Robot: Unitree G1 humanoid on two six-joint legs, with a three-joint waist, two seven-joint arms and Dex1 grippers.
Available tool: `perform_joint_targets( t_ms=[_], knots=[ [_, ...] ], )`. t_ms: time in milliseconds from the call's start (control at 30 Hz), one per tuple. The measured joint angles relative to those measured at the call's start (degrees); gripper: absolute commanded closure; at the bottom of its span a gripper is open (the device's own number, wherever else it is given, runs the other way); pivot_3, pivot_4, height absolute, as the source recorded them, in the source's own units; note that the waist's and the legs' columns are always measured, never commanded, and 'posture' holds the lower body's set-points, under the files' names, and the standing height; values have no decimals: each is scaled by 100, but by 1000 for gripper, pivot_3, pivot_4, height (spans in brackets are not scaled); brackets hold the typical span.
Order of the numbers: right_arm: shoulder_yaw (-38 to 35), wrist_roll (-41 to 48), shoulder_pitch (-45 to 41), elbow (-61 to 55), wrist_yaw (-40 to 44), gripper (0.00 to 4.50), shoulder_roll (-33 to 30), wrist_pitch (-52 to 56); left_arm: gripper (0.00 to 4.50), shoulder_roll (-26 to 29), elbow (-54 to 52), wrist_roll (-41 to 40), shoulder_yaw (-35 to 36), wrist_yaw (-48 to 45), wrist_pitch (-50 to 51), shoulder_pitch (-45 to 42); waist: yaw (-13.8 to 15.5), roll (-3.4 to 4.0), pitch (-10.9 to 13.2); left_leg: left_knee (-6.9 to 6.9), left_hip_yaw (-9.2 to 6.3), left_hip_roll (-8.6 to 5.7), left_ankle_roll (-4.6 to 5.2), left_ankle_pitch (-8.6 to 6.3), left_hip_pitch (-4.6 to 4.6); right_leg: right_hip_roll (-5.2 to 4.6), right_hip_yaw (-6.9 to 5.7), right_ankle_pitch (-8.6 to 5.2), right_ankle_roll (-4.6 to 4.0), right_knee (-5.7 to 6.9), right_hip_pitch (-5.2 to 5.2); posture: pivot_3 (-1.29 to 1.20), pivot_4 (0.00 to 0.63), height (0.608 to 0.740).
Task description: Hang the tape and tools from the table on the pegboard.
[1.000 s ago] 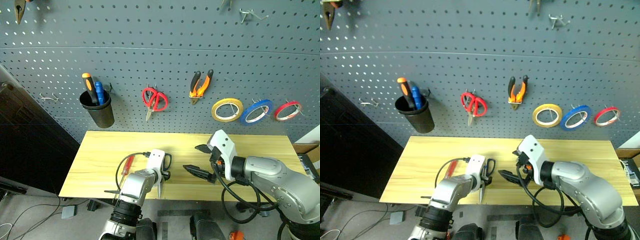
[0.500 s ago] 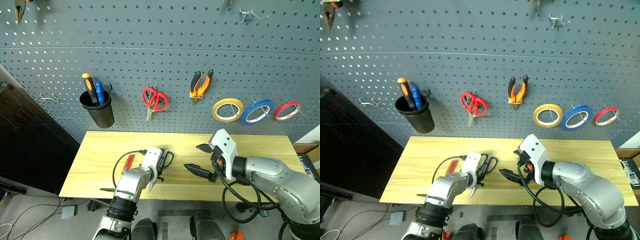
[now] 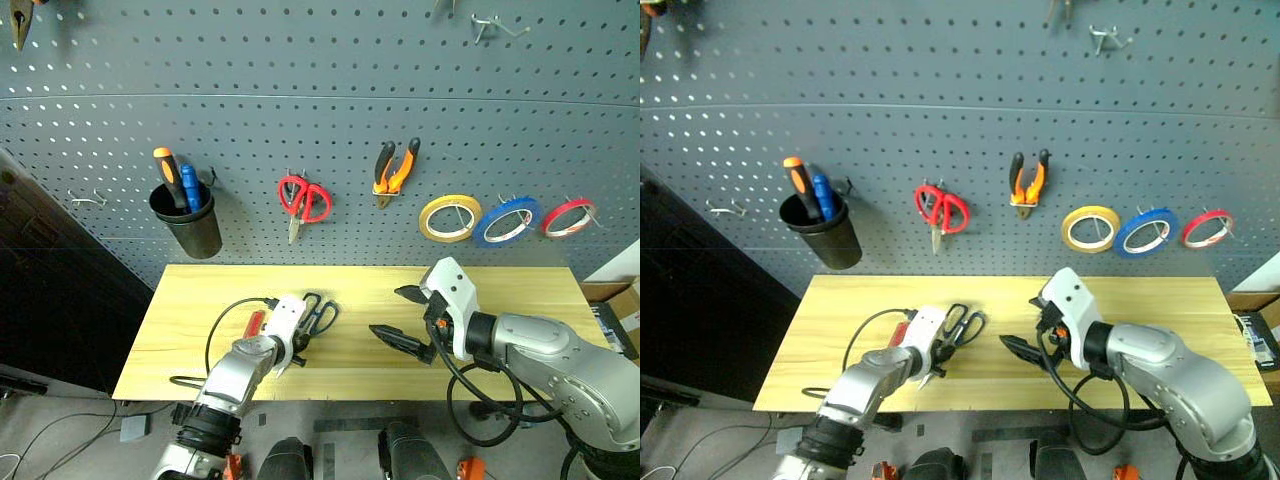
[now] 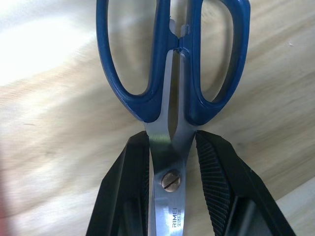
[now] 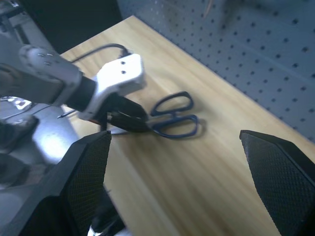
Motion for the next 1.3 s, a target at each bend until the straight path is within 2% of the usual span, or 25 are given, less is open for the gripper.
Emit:
perform_joint_targets(
  t_ms=[267, 433, 600, 733, 867, 1300],
  knots=[
    [35, -53, 70, -58, -24, 0, -87, -309, 3388, 493, -713, 9, 131, -302, -1043, 516, 2, -1, -1, -5, 1, 5, 2, -2, -1, -2, 1, 0, 0, -5, -1, -102, 153, 740],
    [38, -248, 420, -282, -10, 0, -305, -674, 3388, 828, -1577, -179, 619, -591, -1891, 1639, -12, -1, -1, -13, 3, 12, 3, -4, -2, -3, 2, 0, 0, -11, -5, -87, 160, 740],
    [37, -398, 726, -409, 22, 0, -455, -1011, 3389, 1037, -1944, -177, 987, -765, -3084, 2071, 94, -4, -1, -4, 2, 9, 5, -4, 2, -4, -2, 0, 0, -8, 5, -67, 158, 740],
    [-22, -426, 808, -429, 206, 0, -554, -1298, 3389, 1048, -2096, -121, 1070, -810, -3950, 1943, 142, -6, -2, -2, 1, 2, 5, -4, 2, -4, -7, 0, 0, -8, 9, -53, 151, 740],
    [-277, -227, 815, -426, 411, 0, -603, -1419, 3389, 935, -2100, -68, 1127, -697, -4334, 1455, 139, -8, -4, -2, 4, -5, 5, -4, 2, 3, -7, 0, 0, -7, 9, -47, 144, 740],
    [-423, -228, 822, -319, 486, 0, -738, -1543, 3389, 393, -1913, -55, 1120, -304, -4142, 517, 129, -13, -8, 3, 10, -12, 4, -4, 3, 11, -4, 0, 0, -1, 8, -62, 143, 740]
  ],
)
